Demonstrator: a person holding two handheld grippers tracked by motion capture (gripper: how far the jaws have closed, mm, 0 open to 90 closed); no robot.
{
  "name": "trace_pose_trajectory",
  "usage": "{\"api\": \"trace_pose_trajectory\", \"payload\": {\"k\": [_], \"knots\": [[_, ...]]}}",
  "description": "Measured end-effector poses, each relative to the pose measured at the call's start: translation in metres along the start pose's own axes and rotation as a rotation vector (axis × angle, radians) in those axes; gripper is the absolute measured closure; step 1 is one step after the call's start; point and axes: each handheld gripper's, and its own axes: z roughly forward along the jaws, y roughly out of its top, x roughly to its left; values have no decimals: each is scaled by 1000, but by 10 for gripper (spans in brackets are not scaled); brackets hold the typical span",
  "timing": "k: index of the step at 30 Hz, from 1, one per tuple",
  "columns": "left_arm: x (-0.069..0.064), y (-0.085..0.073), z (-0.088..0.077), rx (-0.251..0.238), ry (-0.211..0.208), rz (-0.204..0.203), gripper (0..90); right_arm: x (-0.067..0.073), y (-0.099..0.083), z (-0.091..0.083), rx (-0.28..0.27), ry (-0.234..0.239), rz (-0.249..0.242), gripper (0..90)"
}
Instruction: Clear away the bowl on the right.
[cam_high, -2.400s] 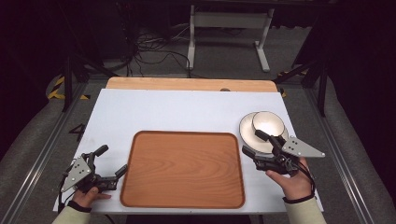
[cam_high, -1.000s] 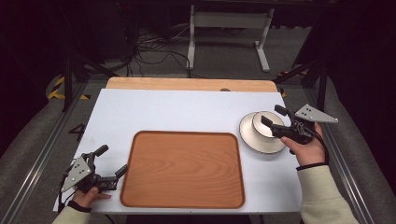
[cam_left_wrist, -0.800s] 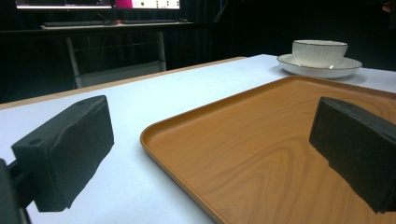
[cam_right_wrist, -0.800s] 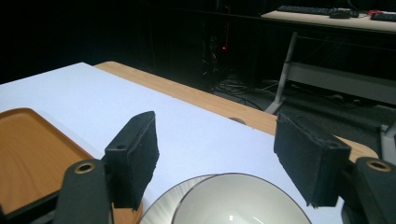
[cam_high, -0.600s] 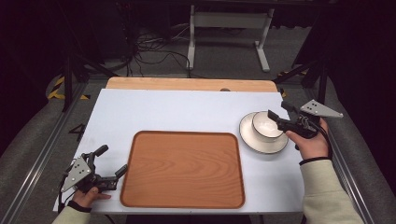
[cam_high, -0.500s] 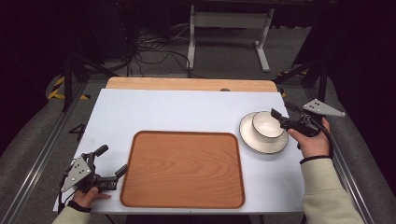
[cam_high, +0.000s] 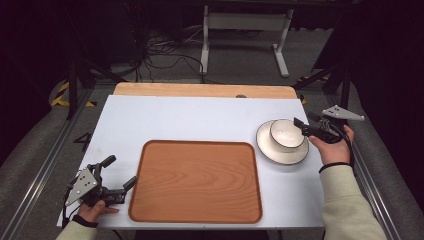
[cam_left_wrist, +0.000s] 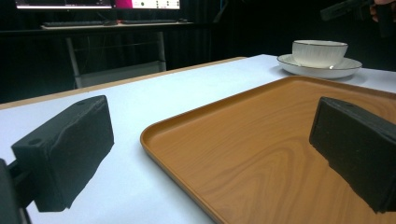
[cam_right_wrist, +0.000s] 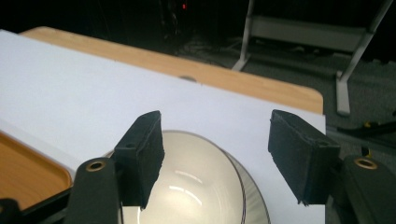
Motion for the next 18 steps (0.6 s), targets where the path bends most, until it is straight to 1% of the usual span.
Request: {"api": "trace_pose_trajectory", "payload": {"k": [5, 7, 10, 12, 15, 18], "knots": [[0, 0, 0, 0, 0, 0, 3, -4, -6, 8, 82, -22, 33, 340], [0, 0, 0, 1, -1, 1, 3, -5, -10, 11, 109, -23, 41, 338], [0, 0, 0, 0, 0, 1, 3, -5, -13, 13, 124, -25, 43, 338], [0, 0, 0, -1, 0, 1, 3, -7, -17, 16, 138, -27, 55, 338], [0, 0, 0, 0, 0, 1, 3, -9, -21, 18, 155, -39, 62, 338], [0, 0, 0, 0, -2, 3, 3, -11, -25, 21, 164, -44, 67, 344]]}}
